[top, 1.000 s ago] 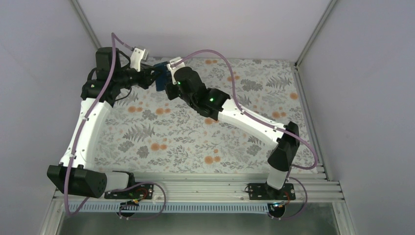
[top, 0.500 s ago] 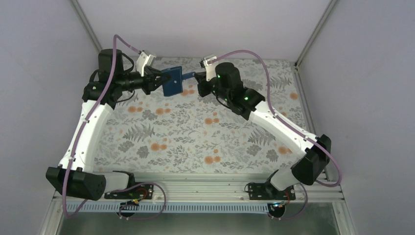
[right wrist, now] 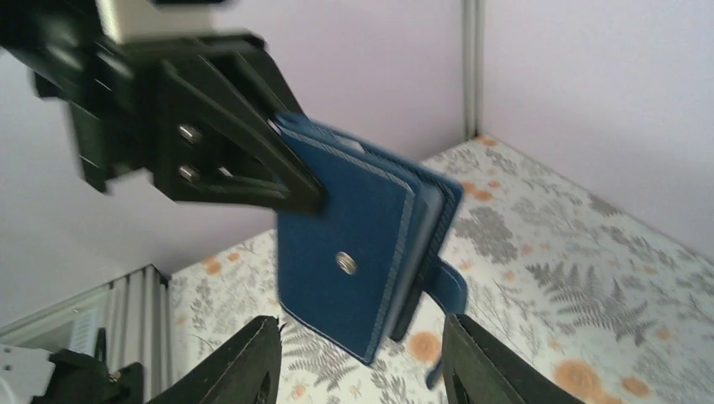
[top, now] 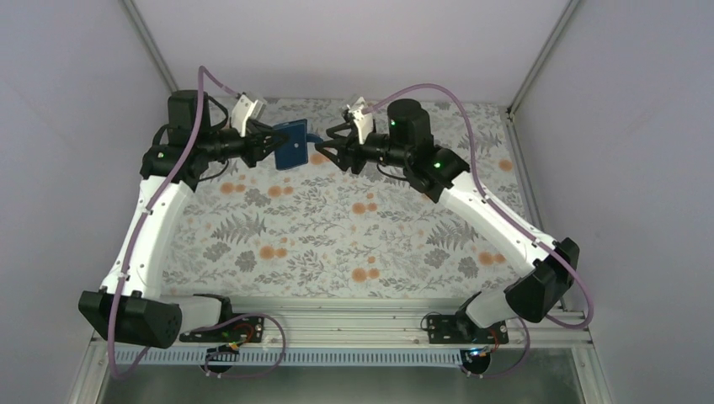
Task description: Take the credit cards out of the card holder
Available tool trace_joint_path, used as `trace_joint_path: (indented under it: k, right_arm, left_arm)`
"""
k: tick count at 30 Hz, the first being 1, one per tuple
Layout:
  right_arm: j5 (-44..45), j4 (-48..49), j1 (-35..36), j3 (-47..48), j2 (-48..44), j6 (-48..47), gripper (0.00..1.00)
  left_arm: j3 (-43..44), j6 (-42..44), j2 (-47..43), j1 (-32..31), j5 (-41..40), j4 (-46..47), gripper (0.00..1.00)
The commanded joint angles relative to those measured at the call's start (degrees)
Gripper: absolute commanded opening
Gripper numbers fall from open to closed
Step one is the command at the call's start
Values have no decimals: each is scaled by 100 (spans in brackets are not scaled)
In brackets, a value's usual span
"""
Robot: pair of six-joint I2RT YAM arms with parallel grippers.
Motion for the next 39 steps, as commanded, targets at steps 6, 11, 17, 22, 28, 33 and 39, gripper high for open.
trace_joint_path:
  k: [6, 11, 17, 22, 28, 33, 39]
  right_arm:
    - [-245, 308, 1, 588, -6, 934, 57]
    - [83, 330, 3, 596, 147, 1145, 73]
    - [-1049, 68, -100, 475, 2, 118, 79]
    - [-1655, -77, -304, 161, -263, -361, 77]
    - [-1909, -364, -439, -55, -421, -783, 75]
    - [-1803, -444, -447, 3, -189, -709, 70]
    - [-2297, -447, -326, 35, 21, -822, 68]
  left_arm:
    - [-119, -34, -8, 15, -155, 149, 2]
    - [-128, 61, -100, 17, 168, 102, 2]
    - [163, 699, -254, 17, 1410, -474, 2]
    - [238, 1072, -273, 17, 2284, -740, 2]
    - [304, 1461, -266, 17, 2761, -1045, 2]
    - [377, 1692, -260, 17, 2904, -1251, 3]
    - [339, 1667, -269, 18, 2851, -1221, 2]
